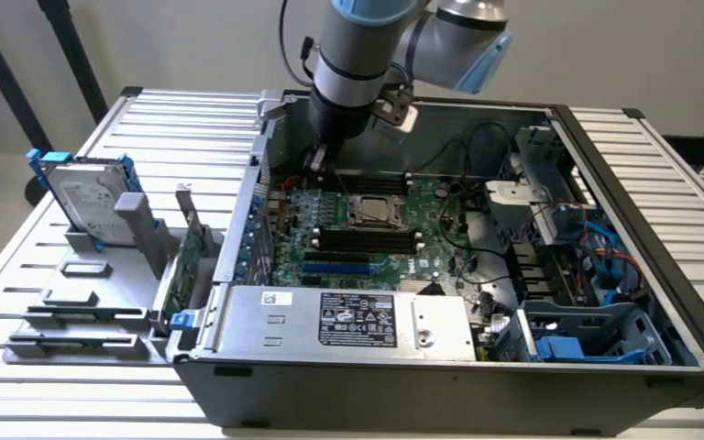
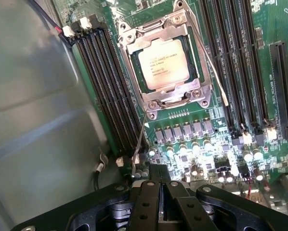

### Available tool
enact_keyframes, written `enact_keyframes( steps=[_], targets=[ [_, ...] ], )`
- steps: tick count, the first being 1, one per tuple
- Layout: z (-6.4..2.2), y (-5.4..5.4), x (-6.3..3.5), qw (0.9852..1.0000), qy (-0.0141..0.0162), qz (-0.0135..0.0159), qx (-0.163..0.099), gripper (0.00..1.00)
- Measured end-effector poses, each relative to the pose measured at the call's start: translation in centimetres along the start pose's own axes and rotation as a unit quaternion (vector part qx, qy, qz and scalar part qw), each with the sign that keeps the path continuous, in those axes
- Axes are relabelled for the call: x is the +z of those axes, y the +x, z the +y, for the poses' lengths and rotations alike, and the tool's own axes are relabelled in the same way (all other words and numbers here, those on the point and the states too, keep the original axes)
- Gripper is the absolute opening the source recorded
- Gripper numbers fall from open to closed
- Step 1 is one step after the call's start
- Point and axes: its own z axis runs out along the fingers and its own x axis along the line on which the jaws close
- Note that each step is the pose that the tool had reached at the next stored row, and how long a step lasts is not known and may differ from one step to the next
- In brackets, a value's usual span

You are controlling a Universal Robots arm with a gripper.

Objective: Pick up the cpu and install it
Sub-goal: 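Install the first cpu locking lever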

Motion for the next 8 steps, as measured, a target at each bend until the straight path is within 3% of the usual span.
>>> enact_keyframes(
  steps=[5, 8],
  targets=[
    [-0.18, -0.06, 0.01, 0.9998, 0.0058, 0.0073, 0.015, 0.11],
    [-0.27, -0.1, 0.02, 0.9995, 0.0047, 0.0132, 0.028, 0.11]
  ],
)
